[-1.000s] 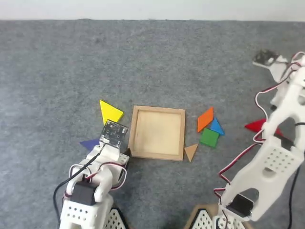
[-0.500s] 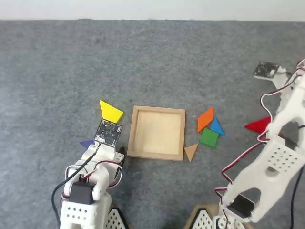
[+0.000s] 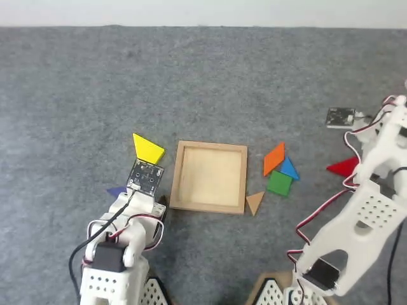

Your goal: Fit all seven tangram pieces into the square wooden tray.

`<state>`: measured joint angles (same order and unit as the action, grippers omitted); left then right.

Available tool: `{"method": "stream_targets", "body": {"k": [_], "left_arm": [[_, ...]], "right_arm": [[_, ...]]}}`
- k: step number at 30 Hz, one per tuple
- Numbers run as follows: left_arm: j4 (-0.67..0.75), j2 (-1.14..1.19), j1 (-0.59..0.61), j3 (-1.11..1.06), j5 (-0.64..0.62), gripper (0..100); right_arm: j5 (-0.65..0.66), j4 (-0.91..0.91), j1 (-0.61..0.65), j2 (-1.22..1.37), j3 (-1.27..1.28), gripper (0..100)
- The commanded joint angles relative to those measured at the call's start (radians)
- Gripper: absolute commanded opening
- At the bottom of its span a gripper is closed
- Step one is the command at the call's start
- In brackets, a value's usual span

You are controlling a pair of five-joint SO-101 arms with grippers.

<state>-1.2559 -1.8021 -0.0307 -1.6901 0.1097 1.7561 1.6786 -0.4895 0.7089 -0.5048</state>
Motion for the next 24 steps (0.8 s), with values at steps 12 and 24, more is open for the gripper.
{"method": "stream_targets", "body": {"k": [12, 24], "left_arm": [[0.002, -0.020, 0.002, 0.007, 0.011, 14], [0.000, -0.020, 0.002, 0.007, 0.011, 14]], "right_arm": [[-0.048, -0.185, 0.013, -0.016, 0.137, 31.0], [-0.215, -0.225, 0.016, -0.025, 0.133, 12.2]]}}
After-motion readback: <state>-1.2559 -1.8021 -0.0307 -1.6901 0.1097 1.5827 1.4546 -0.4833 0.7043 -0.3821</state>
